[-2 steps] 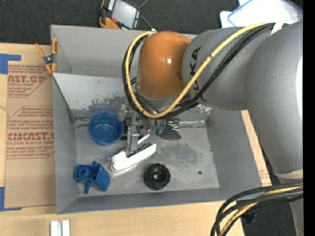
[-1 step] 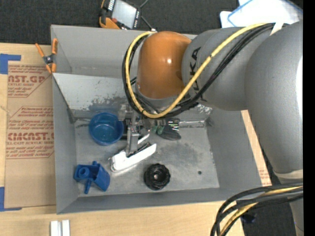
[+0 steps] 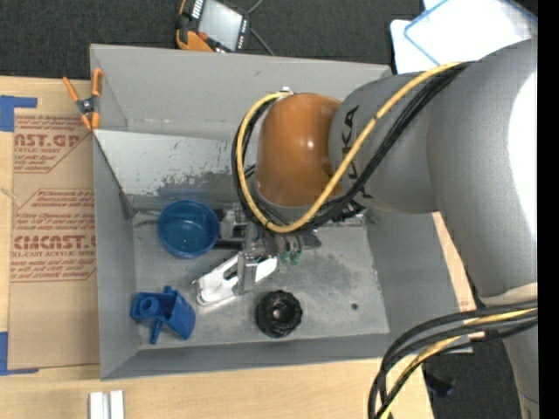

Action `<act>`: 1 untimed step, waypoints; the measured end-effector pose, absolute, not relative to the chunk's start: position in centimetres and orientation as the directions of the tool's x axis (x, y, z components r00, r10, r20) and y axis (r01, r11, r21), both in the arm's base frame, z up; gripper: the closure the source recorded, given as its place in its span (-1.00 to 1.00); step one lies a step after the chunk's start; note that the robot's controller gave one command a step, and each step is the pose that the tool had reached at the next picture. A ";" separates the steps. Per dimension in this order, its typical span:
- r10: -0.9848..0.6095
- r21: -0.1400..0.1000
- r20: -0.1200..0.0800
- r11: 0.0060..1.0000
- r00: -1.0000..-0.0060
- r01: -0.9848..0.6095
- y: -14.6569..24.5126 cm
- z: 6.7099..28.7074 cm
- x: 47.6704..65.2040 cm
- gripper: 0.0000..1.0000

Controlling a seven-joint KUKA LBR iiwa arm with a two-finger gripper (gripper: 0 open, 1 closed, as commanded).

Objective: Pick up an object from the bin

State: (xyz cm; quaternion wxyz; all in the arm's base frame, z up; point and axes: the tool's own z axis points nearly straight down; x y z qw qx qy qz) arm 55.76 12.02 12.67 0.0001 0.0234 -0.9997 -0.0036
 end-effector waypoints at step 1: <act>-0.106 0.009 -0.012 0.994 -0.994 -0.106 13.6 9.9 56.8 -1.00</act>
Offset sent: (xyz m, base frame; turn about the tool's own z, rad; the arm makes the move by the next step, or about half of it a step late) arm 0.0150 -0.0439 -0.0506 -0.1496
